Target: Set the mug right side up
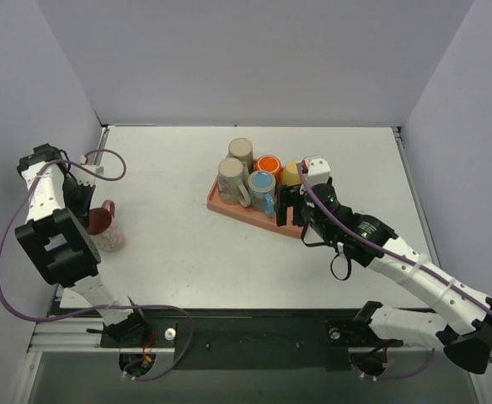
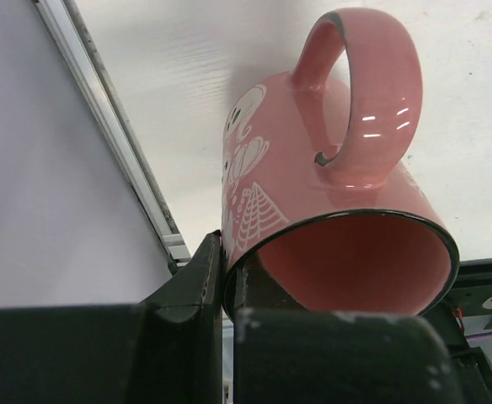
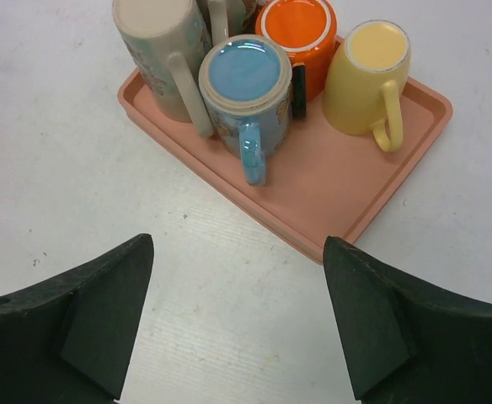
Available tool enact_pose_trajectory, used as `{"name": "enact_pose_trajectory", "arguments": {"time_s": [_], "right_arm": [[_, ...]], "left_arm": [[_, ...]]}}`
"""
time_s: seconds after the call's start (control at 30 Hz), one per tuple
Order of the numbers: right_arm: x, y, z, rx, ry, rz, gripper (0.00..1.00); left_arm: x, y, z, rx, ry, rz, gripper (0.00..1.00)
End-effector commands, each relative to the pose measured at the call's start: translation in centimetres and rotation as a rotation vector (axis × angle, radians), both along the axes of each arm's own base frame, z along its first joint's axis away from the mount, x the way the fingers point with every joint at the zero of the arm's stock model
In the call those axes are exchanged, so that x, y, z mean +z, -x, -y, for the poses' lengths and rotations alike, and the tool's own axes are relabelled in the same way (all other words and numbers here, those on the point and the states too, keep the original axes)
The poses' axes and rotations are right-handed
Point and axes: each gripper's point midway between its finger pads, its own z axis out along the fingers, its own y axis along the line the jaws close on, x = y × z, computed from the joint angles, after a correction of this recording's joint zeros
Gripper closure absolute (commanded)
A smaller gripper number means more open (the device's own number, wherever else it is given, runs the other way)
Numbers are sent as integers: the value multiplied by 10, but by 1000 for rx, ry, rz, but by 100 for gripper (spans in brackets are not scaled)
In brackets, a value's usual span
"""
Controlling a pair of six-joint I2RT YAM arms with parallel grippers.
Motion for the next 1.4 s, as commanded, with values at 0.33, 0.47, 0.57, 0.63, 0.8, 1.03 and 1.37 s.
{"name": "enact_pose_trajectory", "arguments": {"time_s": [0.33,0.47,0.57,0.63,0.8,1.03,1.37], "right_arm": [[-48,-35,-11,-8,27,-70,24],[-71,-53,-9,-41,71,-123,28],[-83,-63,-15,-41,108,-142,31],[-98,-69,-20,-42,130,-169,31],[-125,-85,-33,-51,159,-214,32],[-140,-109,-34,-105,245,-215,42],[-159,-109,-29,-110,272,-268,100]], "left_arm": [[-39,5,-17,-70,51,18,100],[-43,5,-18,-85,62,29,100],[-32,2,-17,-98,59,62,80],[-20,-1,-14,-111,61,94,53],[5,-1,-12,-137,49,131,46],[55,-6,-8,-164,-12,269,45],[123,-8,74,-399,-69,499,41]]}}
